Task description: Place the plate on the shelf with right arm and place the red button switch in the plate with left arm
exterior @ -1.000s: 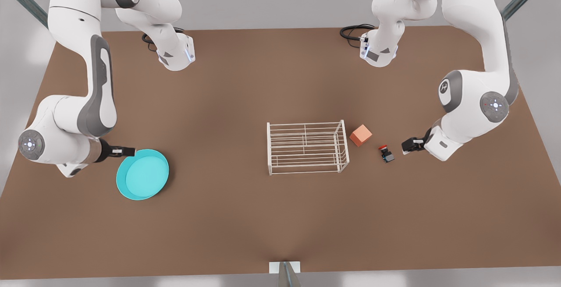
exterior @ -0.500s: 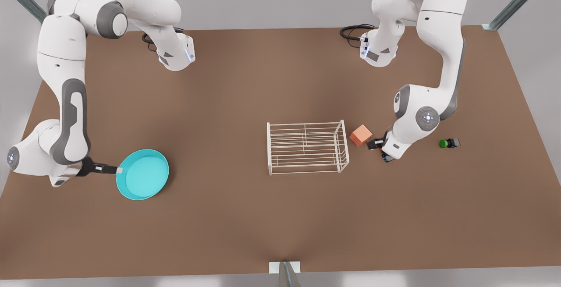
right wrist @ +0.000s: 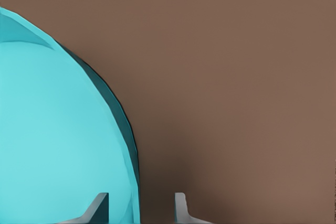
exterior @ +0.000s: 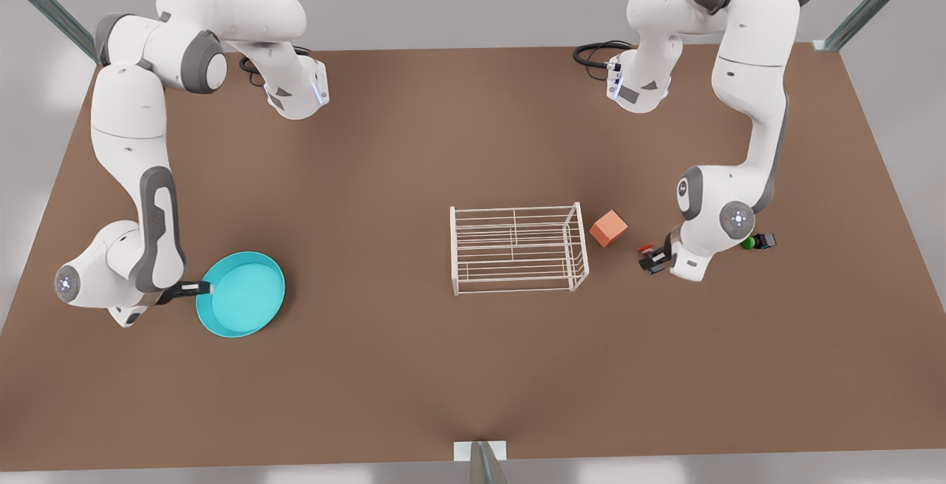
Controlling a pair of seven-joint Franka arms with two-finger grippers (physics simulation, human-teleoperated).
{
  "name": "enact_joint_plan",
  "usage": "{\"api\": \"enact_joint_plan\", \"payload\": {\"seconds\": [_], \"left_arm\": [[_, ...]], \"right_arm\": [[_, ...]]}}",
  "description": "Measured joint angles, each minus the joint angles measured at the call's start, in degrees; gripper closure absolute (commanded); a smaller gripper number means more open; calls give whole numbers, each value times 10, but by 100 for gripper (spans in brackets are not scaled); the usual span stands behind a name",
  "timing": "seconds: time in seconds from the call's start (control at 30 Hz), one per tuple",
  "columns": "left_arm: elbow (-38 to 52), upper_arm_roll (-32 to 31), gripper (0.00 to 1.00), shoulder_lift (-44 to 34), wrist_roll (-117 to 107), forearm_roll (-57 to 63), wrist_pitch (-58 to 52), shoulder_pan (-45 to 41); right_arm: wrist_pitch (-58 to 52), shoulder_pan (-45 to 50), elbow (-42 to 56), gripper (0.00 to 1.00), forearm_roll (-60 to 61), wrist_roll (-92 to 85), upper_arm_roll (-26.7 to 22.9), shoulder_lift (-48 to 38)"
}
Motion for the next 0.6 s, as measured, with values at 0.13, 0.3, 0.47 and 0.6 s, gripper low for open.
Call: {"api": "enact_joint_plan", "payload": {"seconds": [0.13, 0.3, 0.47, 0.6], "left_arm": [[8, -3, 0, 22, -2, -1, 21, 1], [3, -4, 0, 52, -4, 2, 57, -6], [-16, -1, 0, 45, 2, 3, 85, 0], [-17, -1, 0, 45, 6, 4, 95, -1]], "right_arm": [[5, 2, 0, 57, -1, -16, 0, 3], [8, 6, 1, 80, 1, -30, 2, 10], [7, 6, 2, 80, 3, -41, 2, 5], [2, 6, 2, 80, 3, -45, 2, -16]]}}
